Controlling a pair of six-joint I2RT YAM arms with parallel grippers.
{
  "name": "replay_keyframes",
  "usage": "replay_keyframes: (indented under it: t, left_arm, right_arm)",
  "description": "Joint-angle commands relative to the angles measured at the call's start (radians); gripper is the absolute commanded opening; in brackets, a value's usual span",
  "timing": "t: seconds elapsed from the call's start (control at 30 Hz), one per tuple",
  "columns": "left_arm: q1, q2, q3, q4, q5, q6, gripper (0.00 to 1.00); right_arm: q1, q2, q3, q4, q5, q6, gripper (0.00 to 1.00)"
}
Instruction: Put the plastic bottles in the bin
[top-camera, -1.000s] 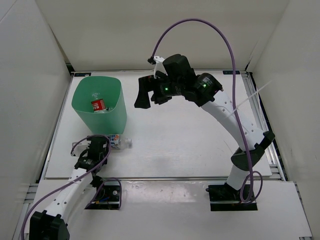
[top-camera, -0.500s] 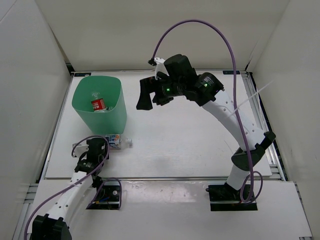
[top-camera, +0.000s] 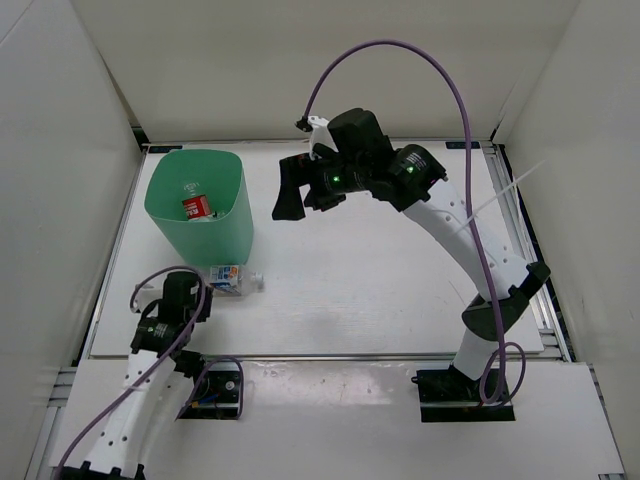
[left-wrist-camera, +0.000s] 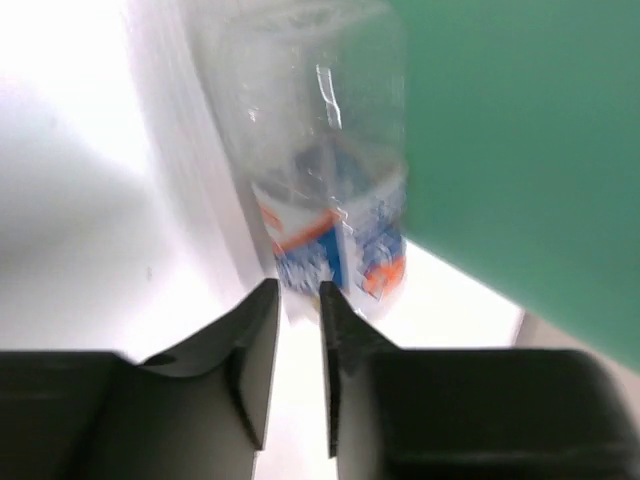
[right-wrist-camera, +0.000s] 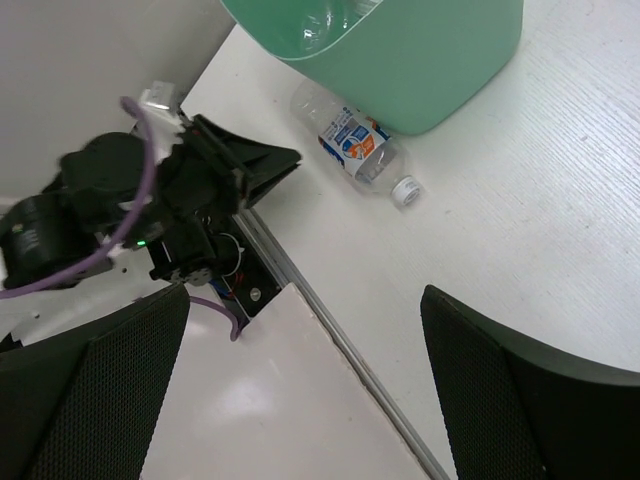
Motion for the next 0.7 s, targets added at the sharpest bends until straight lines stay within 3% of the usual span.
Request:
replay_keyframes:
  t: [0.0,0.13,0.2,0.27,0.3,0.37,0.47,0.67]
  left_arm:
    - [0.005,-0.044,0.151,-0.344,0.019,0.005,0.25]
    - [0.005,-0.104,0.226,-0.454,-0.002,0.021,0.22]
    - [0.005,-0.148,0.197,-0.435,-0.021,0.031,0.30]
    - [0.005,-0.180,0.150,-0.364,-0.039,0.050,0.56]
    - [0.005,-0.219,0.127,-0.313,-0.039,0.060,0.84]
    - [0.005,-0.257,0.078,-0.151,-0.039,0.086,0.96]
    - [0.005,-0.297,-0.025,0.004,-0.027,0.086,0.99]
    - [0.005,-0.187,-0.121,0.155,-0.027,0.146,0.99]
  right_arm:
    - [-0.008,0.000,-0.014,0.026,-0.021,0.000,1.00]
    - [-0.017,0.000,-0.045,0.045,-0.032,0.019,1.00]
    - [-0.017,0.009,-0.045,0.045,-0.043,0.019,1.00]
    - [-0.017,0.009,-0.031,0.045,-0.055,0.019,1.00]
    - [-0.017,0.019,-0.019,0.045,-0.055,0.019,1.00]
    - [-0.017,0.019,-0.019,0.045,-0.055,0.019,1.00]
    - [-0.017,0.019,0.003,0.036,-0.055,0.019,1.00]
    - [-0.017,-0.003,0.003,0.014,-0.055,0.000,1.00]
